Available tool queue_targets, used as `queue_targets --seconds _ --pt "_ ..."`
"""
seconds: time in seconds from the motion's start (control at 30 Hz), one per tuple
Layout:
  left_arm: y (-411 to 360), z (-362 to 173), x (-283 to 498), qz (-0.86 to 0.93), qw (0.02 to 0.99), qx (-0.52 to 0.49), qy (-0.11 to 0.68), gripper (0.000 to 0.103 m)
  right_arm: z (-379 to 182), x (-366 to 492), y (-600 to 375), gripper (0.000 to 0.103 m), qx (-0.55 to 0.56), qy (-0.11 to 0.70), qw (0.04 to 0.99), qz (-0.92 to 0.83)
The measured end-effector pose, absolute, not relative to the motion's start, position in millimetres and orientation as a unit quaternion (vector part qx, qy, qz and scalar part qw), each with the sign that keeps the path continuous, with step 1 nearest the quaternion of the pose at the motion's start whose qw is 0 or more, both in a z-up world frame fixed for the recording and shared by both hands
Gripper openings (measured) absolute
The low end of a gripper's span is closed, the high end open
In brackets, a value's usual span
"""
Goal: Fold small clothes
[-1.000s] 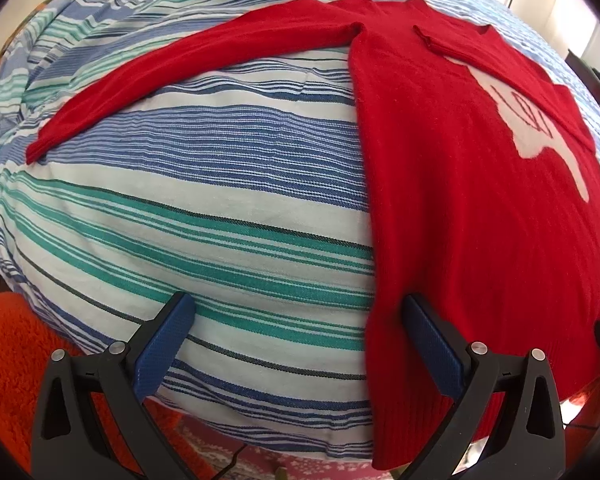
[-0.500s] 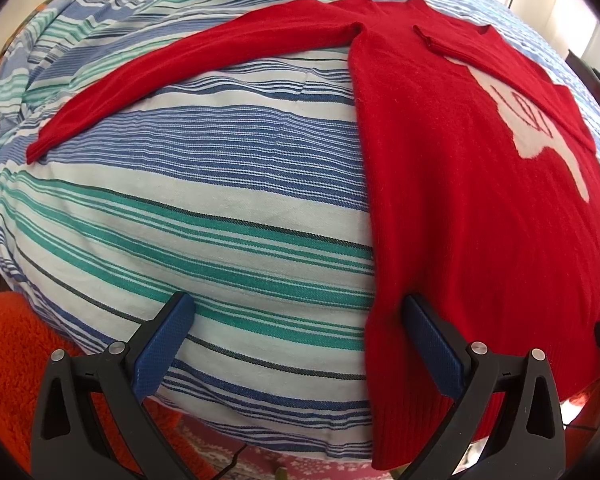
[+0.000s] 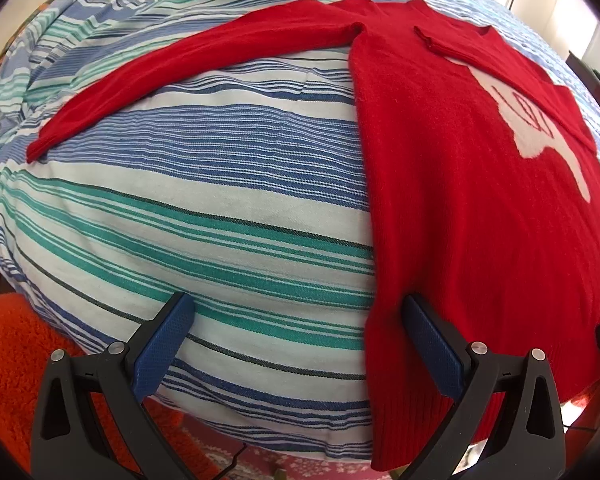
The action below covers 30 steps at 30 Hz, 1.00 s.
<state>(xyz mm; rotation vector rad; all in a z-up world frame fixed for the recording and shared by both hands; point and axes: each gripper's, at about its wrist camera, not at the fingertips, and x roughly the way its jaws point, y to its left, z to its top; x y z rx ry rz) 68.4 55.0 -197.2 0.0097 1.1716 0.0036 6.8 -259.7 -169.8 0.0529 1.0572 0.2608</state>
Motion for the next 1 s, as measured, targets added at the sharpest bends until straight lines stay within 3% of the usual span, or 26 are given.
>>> queue_targets --seconds 1.0 --pt "50.8 -195.4 73.0 0.003 0.826 0.004 0.563 0.103 -172.0 7.5 -254.7 0.100 0.020 0.503 0.855 0.124"
